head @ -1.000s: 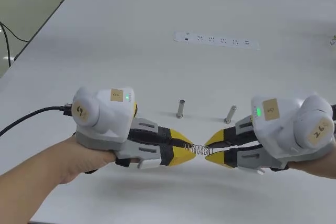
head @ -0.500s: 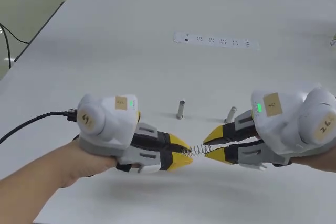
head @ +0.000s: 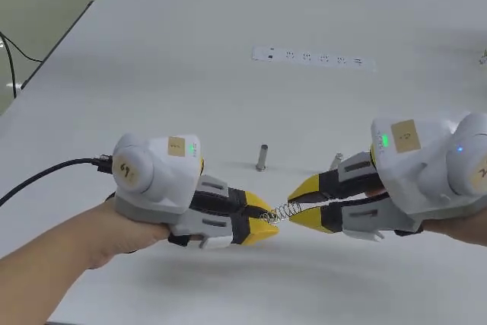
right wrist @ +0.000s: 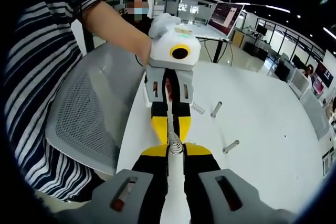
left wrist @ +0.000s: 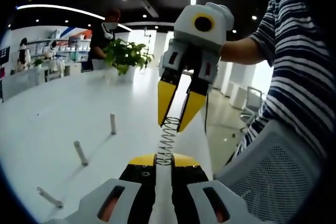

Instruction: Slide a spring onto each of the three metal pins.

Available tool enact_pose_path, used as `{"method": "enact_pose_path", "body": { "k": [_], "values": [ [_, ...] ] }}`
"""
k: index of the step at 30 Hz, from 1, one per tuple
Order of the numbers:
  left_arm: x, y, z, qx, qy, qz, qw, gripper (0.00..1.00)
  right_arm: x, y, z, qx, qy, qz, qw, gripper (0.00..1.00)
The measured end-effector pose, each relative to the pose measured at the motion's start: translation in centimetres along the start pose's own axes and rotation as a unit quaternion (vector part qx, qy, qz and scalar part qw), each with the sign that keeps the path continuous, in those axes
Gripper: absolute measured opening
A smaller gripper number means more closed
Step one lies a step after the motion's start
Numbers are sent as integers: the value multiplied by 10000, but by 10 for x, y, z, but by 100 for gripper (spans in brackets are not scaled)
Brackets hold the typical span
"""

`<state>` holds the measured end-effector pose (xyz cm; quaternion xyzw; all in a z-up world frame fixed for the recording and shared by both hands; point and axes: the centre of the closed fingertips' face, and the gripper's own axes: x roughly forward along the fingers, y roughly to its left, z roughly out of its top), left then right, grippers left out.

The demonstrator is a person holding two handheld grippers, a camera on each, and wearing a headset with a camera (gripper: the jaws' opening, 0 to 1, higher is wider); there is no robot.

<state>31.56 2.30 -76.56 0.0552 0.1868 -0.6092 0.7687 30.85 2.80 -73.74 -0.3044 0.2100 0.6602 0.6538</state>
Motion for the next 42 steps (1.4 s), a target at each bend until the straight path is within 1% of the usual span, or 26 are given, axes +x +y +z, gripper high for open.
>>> {"method": "enact_pose_path", "body": {
  "k": [1,3,6,8,10,12,15,23,28,30,42],
  "values": [
    [0,0,0,-2,-1,5,10000,2,0,0,1,3,-41,-9,10000,7],
    [1,-1,0,-8,-2,-8,10000,2,0,0,7,166,-218,-21,9996,7],
    [3,-3,0,14,25,-7,10000,2,2,1,14,234,-390,-19,9990,7],
    [4,-4,-1,54,59,-2,10000,2,4,2,15,197,-386,-14,9991,7],
    [5,-5,-1,19,46,-24,10000,2,5,3,19,198,-460,-4,9987,7],
    [5,-6,0,30,39,-17,10000,2,6,3,21,172,-480,-21,9987,7],
    [6,-5,1,26,8,27,10000,2,7,3,24,99,-524,-69,9986,7],
    [4,-3,6,18,-42,51,10000,2,7,1,30,48,-628,-105,9980,7],
    [3,-4,6,55,-45,55,10000,2,8,1,33,197,-775,-103,9967,8],
    [2,-4,7,23,-94,77,9999,2,7,0,35,252,-853,-135,9959,8],
    [-1,-3,9,-32,-167,80,9998,2,5,-2,36,340,-905,-211,9951,8]
  ]
}}
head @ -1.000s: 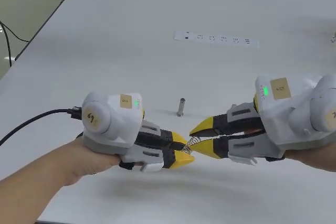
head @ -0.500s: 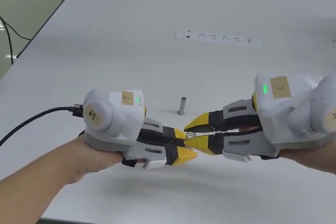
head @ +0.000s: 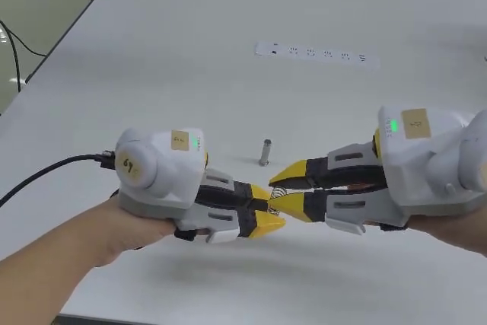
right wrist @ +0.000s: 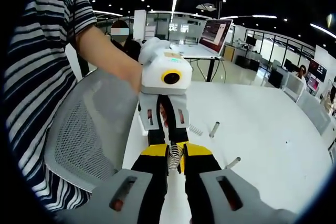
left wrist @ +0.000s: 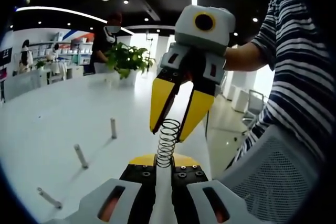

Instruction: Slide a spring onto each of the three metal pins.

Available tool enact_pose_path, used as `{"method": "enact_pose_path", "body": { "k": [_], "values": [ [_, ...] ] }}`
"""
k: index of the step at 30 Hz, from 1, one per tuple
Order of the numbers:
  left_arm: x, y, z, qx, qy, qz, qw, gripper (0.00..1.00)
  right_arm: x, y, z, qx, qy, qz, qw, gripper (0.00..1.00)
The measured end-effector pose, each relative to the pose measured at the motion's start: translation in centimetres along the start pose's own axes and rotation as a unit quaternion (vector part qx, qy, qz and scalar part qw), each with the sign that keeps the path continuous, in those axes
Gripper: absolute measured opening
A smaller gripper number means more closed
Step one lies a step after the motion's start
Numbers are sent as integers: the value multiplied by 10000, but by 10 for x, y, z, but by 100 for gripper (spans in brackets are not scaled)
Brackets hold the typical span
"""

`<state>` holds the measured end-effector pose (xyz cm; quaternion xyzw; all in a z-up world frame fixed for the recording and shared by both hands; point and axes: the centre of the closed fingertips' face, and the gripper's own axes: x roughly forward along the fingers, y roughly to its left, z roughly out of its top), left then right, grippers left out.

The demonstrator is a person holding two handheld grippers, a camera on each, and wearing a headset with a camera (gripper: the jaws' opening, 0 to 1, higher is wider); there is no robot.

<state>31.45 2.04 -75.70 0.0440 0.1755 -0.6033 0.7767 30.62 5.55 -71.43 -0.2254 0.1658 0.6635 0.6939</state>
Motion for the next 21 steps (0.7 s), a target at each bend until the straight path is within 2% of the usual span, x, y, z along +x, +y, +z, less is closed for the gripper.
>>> {"method": "enact_pose_path", "body": {
  "k": [6,18,21],
  "values": [
    [1,-3,0,1,-12,-24,10000,2,0,3,1,45,-25,23,10000,7],
    [-2,-1,5,-45,-70,54,10000,3,-2,1,5,-131,59,13,9999,7],
    [-1,0,6,-135,-78,49,9999,4,-2,1,6,-183,81,10,9998,7]
  ]
}}
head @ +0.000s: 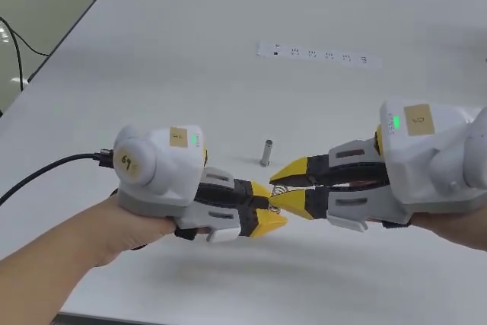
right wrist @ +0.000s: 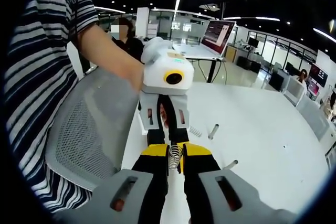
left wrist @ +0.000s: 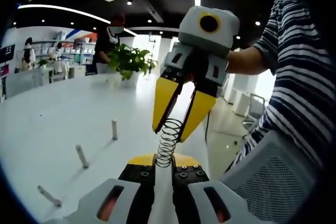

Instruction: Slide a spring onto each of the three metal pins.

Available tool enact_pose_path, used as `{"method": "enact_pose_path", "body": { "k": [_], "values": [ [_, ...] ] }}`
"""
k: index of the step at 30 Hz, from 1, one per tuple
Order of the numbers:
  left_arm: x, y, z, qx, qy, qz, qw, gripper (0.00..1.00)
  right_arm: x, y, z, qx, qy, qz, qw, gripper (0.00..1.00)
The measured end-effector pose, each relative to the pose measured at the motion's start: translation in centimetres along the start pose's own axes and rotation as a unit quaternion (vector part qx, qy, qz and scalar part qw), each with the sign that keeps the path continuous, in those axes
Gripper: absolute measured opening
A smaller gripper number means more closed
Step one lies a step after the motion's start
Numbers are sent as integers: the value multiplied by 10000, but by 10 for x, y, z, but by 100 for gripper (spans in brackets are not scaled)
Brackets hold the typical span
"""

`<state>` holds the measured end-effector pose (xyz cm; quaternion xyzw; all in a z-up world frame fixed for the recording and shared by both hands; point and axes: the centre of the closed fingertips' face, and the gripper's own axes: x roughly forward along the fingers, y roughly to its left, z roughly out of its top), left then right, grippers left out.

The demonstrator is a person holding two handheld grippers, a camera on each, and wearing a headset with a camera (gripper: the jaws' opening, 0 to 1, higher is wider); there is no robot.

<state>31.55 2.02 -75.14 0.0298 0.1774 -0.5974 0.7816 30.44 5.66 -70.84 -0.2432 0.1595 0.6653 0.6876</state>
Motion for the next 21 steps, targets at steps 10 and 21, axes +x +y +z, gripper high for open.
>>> {"method": "enact_pose_path", "body": {
  "k": [10,21],
  "values": [
    [-1,4,-2,-6,39,124,9999,8,-2,-5,-2,34,16,-81,10000,7],
    [-24,23,-15,-165,73,594,9981,20,-5,-19,-4,12,39,-245,9997,7]
  ]
}}
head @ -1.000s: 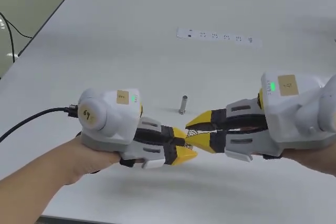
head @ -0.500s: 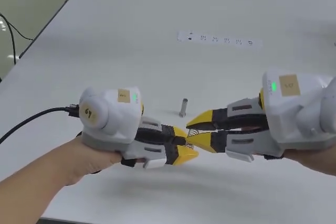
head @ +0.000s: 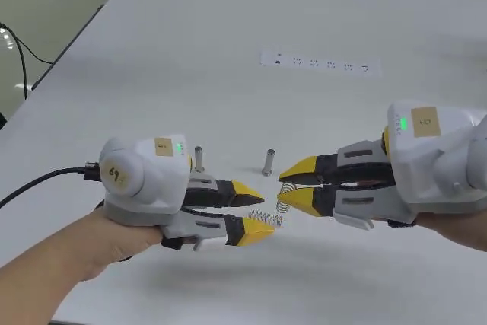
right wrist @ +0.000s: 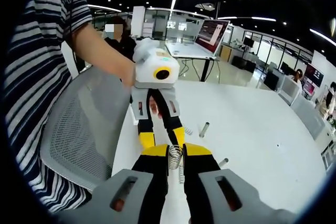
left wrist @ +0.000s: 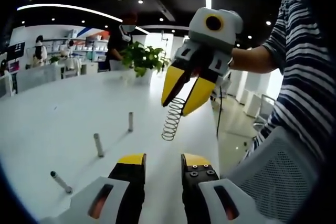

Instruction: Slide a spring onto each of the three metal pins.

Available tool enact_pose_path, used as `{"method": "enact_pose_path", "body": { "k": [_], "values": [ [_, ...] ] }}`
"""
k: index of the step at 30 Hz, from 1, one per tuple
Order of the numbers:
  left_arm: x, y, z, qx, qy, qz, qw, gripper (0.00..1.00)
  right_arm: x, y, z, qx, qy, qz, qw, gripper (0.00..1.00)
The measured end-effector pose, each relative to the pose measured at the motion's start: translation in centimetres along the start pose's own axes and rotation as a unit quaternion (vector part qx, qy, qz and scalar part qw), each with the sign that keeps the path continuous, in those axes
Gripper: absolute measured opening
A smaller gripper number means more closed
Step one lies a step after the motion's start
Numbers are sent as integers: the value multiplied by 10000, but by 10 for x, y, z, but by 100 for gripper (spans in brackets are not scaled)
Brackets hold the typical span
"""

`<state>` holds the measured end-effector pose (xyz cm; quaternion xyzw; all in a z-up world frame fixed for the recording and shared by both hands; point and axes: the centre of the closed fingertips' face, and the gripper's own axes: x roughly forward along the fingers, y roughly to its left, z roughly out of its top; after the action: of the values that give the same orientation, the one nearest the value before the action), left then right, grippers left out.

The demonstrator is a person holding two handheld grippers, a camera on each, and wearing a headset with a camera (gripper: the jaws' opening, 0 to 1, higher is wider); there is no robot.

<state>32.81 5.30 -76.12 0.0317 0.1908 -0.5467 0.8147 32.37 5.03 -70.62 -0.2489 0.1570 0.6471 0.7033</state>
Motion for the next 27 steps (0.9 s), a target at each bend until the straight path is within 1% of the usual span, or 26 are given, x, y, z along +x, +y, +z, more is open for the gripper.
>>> {"method": "enact_pose_path", "body": {
  "k": [1,5,9,11,13,15,18,21,23,25,27],
  "values": [
    [-4,4,-2,-39,-19,98,9999,21,0,-1,0,2,5,-6,10000,7],
    [-15,12,-4,-53,-56,252,9997,26,1,0,-2,-16,36,-5,10000,7],
    [-22,16,-7,-71,-21,356,9993,29,2,-1,-3,-5,39,-28,10000,7],
    [-26,19,-9,-89,2,428,9990,32,2,-3,-3,-9,41,-57,10000,7],
    [-34,24,-11,-196,-13,514,9985,33,1,-7,-5,30,35,-112,9999,7],
    [-41,29,-12,-194,-17,645,9977,36,-1,-10,-8,78,58,-171,9998,7],
    [-50,34,-17,-189,67,769,9968,42,-3,-13,-11,117,73,-232,9996,7],
    [-60,41,-22,-233,108,899,9956,46,-5,-16,-14,150,78,-292,9994,7],
    [-64,44,-22,-269,91,967,9949,49,-7,-18,-15,170,89,-350,9992,7],
    [-67,47,-22,-215,118,1011,9946,55,-8,-20,-17,166,120,-395,9990,7],
    [-70,48,-22,-184,128,1028,9944,57,-9,-22,-19,193,118,-435,9988,7]
  ]
}}
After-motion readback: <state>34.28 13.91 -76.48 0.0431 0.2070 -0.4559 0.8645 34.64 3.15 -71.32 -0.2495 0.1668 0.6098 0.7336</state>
